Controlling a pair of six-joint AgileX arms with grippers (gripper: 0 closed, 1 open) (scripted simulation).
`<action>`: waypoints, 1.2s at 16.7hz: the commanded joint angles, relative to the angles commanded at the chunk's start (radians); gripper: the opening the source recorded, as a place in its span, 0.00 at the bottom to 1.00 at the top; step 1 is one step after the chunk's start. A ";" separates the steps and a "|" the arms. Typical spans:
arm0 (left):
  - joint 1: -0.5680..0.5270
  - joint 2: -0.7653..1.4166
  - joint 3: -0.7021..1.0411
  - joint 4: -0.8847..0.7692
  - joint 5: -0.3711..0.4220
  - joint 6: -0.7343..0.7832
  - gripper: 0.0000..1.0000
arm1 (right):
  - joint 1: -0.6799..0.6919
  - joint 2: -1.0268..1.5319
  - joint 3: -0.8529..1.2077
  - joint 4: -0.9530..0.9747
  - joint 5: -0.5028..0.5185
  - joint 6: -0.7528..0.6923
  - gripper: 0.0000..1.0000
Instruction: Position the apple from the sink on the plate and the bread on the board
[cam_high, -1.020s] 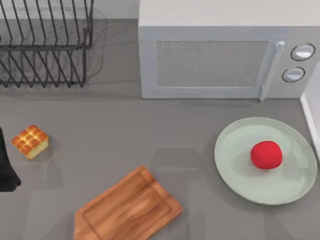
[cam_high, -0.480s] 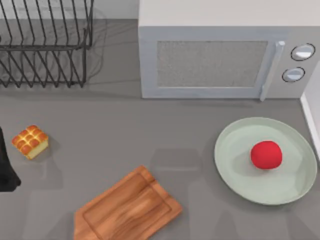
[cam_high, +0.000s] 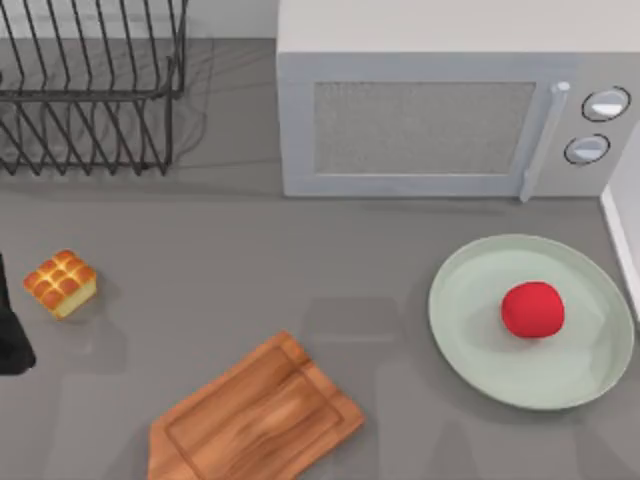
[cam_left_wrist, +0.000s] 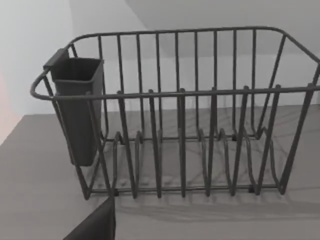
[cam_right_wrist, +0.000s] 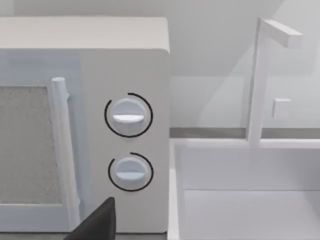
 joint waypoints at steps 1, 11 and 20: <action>-0.002 0.053 0.046 -0.032 0.000 0.023 1.00 | 0.000 0.000 0.000 0.000 0.000 0.000 1.00; -0.033 1.020 0.694 -0.526 0.004 0.348 1.00 | 0.000 0.000 0.000 0.000 0.000 0.000 1.00; -0.054 1.715 1.193 -0.896 0.003 0.597 1.00 | 0.000 0.000 0.000 0.000 0.000 0.000 1.00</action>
